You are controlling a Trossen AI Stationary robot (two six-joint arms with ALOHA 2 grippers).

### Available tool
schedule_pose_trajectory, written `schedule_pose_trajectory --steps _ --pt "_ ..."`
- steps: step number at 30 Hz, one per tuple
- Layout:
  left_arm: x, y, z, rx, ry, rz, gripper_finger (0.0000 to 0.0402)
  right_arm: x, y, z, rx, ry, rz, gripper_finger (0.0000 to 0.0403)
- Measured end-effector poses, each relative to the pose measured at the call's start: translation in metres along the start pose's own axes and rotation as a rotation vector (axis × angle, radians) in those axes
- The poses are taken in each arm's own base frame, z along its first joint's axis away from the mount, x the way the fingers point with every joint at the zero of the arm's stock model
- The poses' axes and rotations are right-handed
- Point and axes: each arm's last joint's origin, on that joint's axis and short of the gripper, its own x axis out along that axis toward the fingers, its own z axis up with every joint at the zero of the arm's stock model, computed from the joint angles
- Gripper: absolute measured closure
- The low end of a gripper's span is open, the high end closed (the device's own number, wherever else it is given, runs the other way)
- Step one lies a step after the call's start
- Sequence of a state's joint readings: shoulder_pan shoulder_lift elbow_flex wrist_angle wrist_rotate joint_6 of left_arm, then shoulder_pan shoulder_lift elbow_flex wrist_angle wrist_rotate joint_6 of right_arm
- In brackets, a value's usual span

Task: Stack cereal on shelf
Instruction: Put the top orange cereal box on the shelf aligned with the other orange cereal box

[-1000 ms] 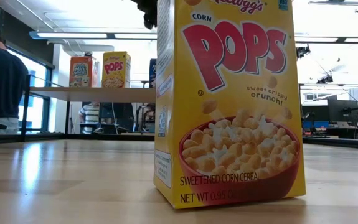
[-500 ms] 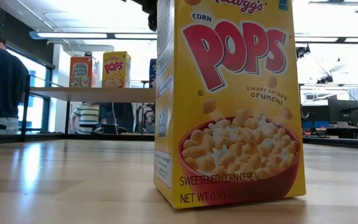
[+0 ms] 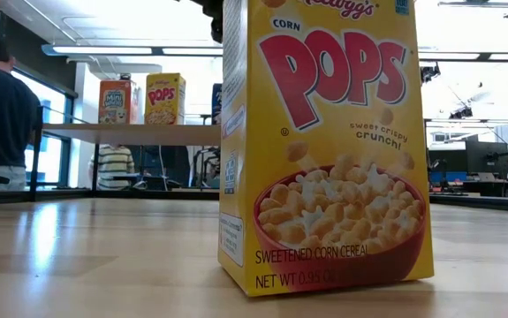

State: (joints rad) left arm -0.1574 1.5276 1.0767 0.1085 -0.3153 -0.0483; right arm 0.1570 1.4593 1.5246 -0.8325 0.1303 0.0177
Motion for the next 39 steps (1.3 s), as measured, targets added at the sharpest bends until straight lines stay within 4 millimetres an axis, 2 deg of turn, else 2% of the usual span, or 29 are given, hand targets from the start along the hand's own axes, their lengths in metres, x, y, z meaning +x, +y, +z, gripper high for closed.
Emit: schedule_pose_trajectory --steps 5,18,33,39 --pt "0.0 -0.0001 0.0018 -0.006 -0.018 -0.001 0.0142 0.0 0.0001 0.0007 0.001 -0.007 0.002 0.0251" --pt "0.0 -0.0019 0.0016 -0.005 -0.014 -0.069 0.0228 0.0 0.0003 0.0006 0.001 -0.006 0.007 0.0251" --pt "-0.0001 -0.0021 0.0015 -0.007 -0.013 -0.072 0.0233 0.0 0.0007 0.0001 0.0 -0.001 0.024 0.0251" --pt "0.0002 -0.0031 0.0008 -0.003 -0.008 -0.081 0.0234 -0.0001 0.0022 -0.0023 -0.05 0.022 0.084 0.0232"
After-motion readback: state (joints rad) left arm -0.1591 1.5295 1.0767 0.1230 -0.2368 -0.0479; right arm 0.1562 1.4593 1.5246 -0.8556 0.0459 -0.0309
